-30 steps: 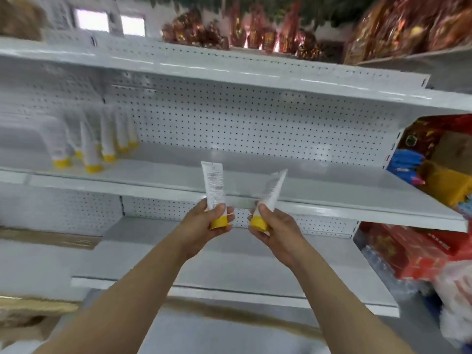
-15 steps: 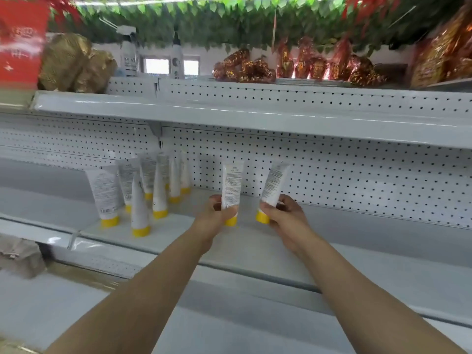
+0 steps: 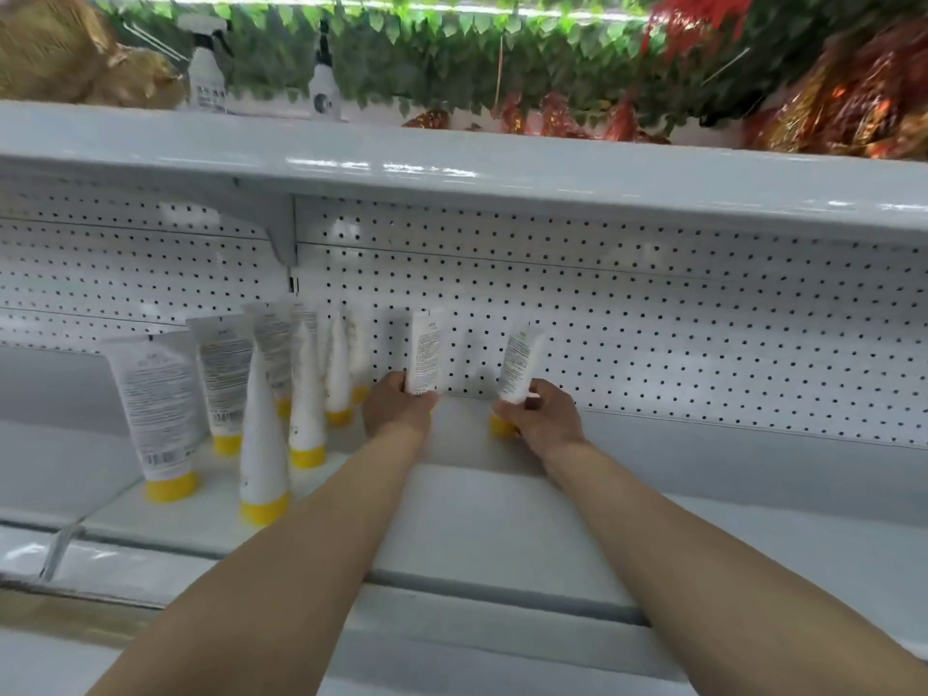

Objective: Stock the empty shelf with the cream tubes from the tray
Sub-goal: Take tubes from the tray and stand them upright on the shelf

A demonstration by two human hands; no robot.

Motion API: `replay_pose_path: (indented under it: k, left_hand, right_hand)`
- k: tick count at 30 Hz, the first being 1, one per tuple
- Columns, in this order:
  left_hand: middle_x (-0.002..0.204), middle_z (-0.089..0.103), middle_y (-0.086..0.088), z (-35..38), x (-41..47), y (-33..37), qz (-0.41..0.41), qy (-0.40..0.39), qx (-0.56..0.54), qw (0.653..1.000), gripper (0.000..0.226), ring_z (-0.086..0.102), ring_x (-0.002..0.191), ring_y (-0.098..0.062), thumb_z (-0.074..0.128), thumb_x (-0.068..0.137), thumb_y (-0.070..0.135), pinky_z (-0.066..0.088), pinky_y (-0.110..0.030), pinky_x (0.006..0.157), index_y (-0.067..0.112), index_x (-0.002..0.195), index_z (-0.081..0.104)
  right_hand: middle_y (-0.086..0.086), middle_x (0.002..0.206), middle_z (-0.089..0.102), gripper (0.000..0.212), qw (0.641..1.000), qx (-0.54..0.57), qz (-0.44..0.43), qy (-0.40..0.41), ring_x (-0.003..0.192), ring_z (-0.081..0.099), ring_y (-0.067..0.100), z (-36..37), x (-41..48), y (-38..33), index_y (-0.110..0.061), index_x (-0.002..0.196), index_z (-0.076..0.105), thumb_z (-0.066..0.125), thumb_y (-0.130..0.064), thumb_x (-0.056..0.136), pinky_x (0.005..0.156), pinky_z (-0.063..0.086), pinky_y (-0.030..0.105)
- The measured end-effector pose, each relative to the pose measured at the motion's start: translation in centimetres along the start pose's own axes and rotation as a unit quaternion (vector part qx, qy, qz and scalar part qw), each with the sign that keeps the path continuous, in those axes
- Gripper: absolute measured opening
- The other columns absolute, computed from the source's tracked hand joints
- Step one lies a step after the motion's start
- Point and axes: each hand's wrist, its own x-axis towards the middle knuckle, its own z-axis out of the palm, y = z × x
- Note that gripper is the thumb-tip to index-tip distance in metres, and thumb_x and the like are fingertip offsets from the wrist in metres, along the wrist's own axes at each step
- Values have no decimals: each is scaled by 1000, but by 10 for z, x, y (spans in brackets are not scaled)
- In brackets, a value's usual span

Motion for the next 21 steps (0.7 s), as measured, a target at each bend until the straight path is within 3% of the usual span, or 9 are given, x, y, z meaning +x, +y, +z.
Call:
replay_pose_path:
  k: [4, 7, 11, 15, 18, 21]
  left_hand:
    - [117, 68, -7, 3, 22, -3, 16, 2, 45, 999, 32, 63, 105, -27, 71, 81, 18, 52, -30, 82, 13, 113, 65]
    - [120, 66, -8, 6, 34, -4, 24, 7, 57, 998, 34, 62, 108, -29, 71, 82, 17, 48, -27, 77, 11, 115, 64]
    - [117, 67, -10, 12, 45, -6, 12, 11, 53, 998, 33, 63, 105, -29, 72, 80, 16, 46, -26, 74, 10, 113, 66]
    - [116, 68, -10, 15, 58, -9, 7, 20, 71, 997, 39, 64, 105, -30, 75, 77, 19, 54, -34, 83, 11, 114, 67]
    - [116, 69, -9, 19, 63, -11, 21, 20, 86, 996, 37, 63, 106, -28, 75, 78, 20, 50, -28, 79, 12, 113, 67]
    - [117, 68, -7, 23, 67, -14, 38, 16, 100, 994, 38, 62, 108, -27, 75, 78, 22, 46, -26, 79, 13, 114, 66]
  right_hand:
    - [-4, 97, 71, 33, 999, -42, 0, 18, 88, 68, 19, 3, 15, -7, -30, 105, 64, 80, -31, 75, 85, 57, 36]
    - [-5, 97, 71, 35, 998, -57, 4, 26, 83, 67, 16, 8, 25, -12, -26, 110, 65, 78, -27, 78, 74, 52, 26]
    - [-5, 93, 69, 32, 998, -55, 1, 24, 72, 62, 7, 18, 37, -17, -24, 111, 65, 76, -21, 81, 73, 48, 25]
    - [-3, 99, 69, 33, 997, -72, -7, 23, 86, 64, 16, 29, 49, -20, -22, 112, 65, 75, -22, 80, 74, 52, 28]
    - [-4, 97, 68, 32, 996, -91, -2, 21, 89, 64, 17, 36, 56, -16, -21, 111, 67, 74, -25, 80, 77, 53, 29]
    - [-6, 95, 66, 32, 993, -121, -4, 12, 87, 59, 16, 39, 60, -10, -22, 112, 66, 73, -27, 82, 73, 42, 24]
